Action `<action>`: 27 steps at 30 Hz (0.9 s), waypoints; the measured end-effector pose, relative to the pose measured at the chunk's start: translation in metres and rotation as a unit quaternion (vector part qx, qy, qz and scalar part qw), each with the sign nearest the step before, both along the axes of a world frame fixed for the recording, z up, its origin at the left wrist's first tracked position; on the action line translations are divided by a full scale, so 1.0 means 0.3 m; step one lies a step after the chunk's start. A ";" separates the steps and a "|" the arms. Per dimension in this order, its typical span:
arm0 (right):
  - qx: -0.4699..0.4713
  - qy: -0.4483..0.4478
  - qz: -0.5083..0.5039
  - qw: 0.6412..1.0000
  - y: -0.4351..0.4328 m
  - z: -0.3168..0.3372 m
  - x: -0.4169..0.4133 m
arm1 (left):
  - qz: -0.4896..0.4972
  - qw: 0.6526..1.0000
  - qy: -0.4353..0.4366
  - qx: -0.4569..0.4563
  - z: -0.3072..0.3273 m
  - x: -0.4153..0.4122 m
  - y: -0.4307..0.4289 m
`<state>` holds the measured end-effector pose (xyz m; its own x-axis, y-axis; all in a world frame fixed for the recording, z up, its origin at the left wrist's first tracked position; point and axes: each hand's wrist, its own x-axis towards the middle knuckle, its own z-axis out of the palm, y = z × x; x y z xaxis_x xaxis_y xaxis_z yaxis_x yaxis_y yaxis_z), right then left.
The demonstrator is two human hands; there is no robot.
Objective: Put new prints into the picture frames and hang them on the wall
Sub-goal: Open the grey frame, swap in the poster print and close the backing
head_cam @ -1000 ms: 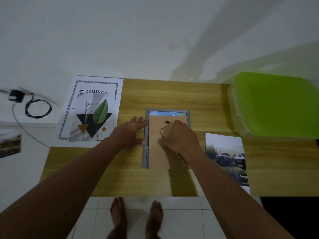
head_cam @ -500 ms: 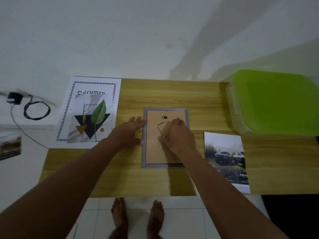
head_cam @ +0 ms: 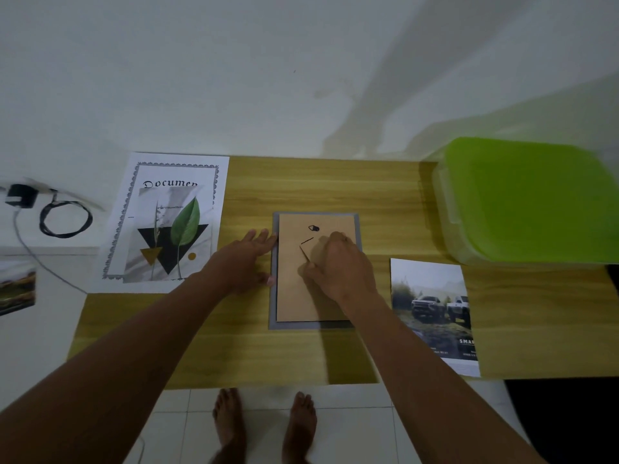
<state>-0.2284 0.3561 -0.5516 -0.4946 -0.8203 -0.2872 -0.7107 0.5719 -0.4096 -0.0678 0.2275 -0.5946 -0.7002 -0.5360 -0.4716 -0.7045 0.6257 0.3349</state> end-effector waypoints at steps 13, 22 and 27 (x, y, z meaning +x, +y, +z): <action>0.025 -0.034 0.002 0.999 -0.030 0.049 -0.002 | 0.004 1.000 0.023 0.002 -0.003 0.010 -0.002; 0.077 -0.035 0.005 0.996 -0.024 0.059 0.002 | 0.005 1.000 0.024 0.009 -0.001 0.011 -0.003; 0.069 -0.029 0.004 0.997 0.004 0.014 0.026 | 0.007 1.000 0.028 0.013 -0.010 0.013 -0.008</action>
